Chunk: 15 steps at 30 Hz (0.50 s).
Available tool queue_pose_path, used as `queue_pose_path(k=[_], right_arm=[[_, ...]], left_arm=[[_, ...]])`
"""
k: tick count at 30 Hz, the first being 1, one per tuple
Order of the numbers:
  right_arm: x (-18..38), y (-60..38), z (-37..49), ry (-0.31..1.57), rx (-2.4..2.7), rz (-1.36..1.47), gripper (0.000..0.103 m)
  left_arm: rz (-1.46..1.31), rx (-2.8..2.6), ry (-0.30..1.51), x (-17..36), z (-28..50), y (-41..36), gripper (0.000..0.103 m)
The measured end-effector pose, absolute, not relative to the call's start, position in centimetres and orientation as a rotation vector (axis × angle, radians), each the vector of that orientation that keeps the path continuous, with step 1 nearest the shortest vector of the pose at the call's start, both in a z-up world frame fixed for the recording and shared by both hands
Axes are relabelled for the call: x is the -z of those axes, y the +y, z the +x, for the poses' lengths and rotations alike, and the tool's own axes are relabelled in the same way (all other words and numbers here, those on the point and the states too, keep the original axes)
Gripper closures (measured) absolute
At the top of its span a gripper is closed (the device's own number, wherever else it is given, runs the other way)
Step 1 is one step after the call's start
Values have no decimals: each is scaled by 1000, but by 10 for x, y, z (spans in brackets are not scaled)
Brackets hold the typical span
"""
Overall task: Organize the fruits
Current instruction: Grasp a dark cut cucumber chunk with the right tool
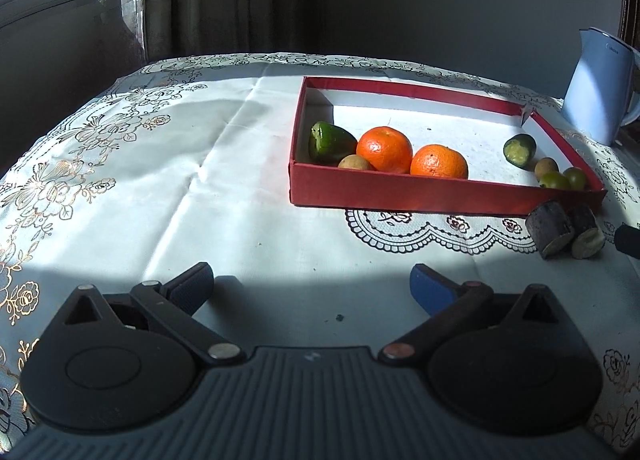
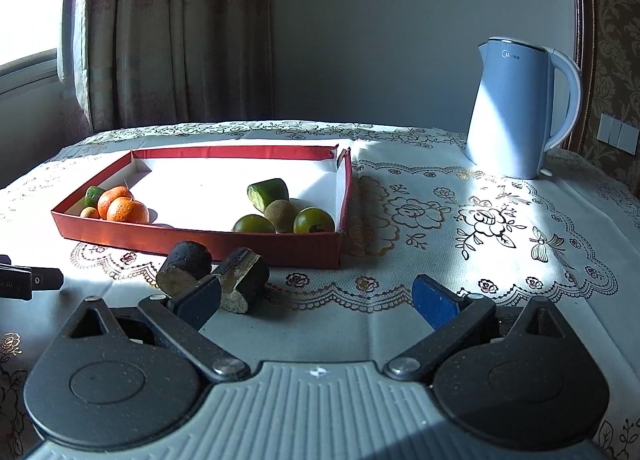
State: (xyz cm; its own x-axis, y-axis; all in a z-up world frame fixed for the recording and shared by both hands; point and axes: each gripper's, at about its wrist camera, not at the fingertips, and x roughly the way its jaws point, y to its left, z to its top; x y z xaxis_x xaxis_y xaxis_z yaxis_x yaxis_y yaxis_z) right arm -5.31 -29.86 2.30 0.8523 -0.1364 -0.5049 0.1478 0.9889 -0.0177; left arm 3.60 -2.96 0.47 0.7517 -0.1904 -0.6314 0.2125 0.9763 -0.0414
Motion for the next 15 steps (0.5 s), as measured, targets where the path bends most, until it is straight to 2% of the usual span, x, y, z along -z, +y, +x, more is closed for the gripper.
queue_pose_path(k=[4,8,15], right_arm=[[-25,-293,-37,554,138,56,1],[-20,-291,-21,601,136,87,14],[-4,-279,-9,646,117,100,15]], left_arm=[[23,223,687,-5,36,-28,0],[13,226,687,-5,37,-27,0],[83,200,705,-3,37,-37,0]])
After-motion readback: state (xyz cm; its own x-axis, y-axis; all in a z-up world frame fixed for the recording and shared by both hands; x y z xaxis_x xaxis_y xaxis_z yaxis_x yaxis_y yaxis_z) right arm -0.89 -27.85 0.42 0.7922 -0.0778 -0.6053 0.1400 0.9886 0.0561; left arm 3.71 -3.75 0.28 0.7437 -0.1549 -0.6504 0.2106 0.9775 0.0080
